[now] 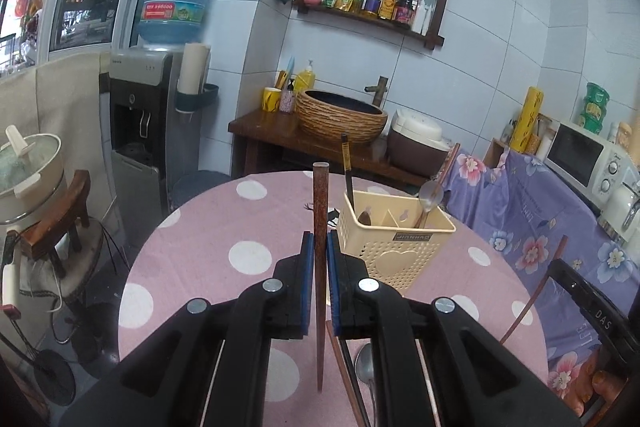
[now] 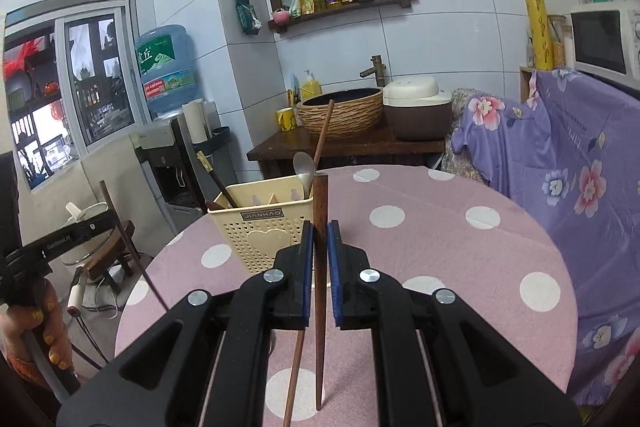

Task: Organize utensils
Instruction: 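Lift both held chopsticks and carry them above the cream holder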

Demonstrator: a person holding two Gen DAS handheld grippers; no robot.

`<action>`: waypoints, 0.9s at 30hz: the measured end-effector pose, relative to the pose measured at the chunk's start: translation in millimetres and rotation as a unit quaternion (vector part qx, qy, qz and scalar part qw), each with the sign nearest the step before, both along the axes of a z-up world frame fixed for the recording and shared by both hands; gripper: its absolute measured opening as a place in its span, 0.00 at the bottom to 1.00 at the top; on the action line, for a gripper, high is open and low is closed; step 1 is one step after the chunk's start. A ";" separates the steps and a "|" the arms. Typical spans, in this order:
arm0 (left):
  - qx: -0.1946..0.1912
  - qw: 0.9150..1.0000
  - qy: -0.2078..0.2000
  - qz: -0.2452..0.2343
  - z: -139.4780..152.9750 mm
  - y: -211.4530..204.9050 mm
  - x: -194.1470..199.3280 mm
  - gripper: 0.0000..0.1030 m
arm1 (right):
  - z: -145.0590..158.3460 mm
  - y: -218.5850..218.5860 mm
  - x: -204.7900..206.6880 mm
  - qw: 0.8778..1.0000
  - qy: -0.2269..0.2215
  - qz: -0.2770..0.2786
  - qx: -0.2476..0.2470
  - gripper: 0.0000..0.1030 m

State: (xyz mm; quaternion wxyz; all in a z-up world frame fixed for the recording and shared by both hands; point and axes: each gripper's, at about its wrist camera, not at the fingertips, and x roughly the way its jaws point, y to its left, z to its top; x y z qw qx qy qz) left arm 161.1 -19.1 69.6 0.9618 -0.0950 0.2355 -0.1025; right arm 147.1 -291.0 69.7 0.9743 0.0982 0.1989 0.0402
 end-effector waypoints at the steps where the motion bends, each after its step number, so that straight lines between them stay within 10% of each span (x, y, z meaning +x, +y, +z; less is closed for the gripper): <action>1: 0.000 1.000 0.001 -0.001 -0.2 -1.6 1.3 0.07 | 0.2 0.3 0.6 1.000 0.000 -0.002 0.000 0.08; 19: -0.008 1.000 -0.006 -0.020 17.1 2.2 8.1 0.07 | 14.1 5.4 10.7 1.000 -0.007 -0.005 -0.011 0.08; 27: -0.030 0.997 -0.013 -0.070 67.8 -3.0 19.5 0.07 | 66.4 12.7 36.1 0.999 -0.021 0.012 -0.020 0.08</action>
